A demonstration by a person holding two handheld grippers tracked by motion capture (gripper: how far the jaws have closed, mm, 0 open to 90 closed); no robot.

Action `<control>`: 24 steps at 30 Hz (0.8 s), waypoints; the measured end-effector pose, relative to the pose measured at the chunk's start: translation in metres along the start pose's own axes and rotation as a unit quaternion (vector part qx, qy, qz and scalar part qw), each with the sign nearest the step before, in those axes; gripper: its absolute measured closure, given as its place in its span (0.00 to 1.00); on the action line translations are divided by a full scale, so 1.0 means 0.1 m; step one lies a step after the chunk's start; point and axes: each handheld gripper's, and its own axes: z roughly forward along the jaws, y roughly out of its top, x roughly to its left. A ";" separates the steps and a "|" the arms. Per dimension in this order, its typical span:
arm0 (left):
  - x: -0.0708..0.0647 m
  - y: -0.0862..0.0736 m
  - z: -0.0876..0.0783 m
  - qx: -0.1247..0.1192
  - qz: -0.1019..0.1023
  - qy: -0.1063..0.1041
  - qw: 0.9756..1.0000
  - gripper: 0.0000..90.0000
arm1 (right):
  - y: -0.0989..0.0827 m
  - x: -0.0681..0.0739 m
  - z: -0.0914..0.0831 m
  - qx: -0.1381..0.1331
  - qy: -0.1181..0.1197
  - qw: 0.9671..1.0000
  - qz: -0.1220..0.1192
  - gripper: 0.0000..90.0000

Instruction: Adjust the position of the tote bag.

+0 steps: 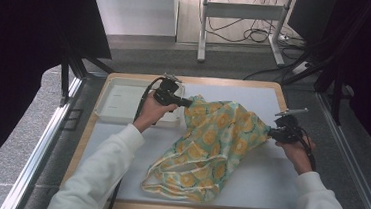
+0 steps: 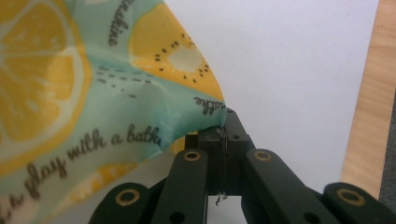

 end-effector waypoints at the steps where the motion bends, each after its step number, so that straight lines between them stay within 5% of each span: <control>1: -0.01 -0.01 0.00 -0.003 -0.003 -0.001 1.000 1.00 | 0.00 0.00 0.00 0.000 0.000 1.000 0.000 0.99; 17: -0.17 -0.26 -0.18 -0.012 -0.006 -0.015 1.000 1.00 | 0.71 -0.26 0.51 0.002 -0.005 1.000 -0.012 0.99; 24: -0.20 -0.30 -0.09 0.000 0.000 0.004 1.000 1.00 | 0.68 -0.28 0.58 0.005 0.002 1.000 -0.004 0.99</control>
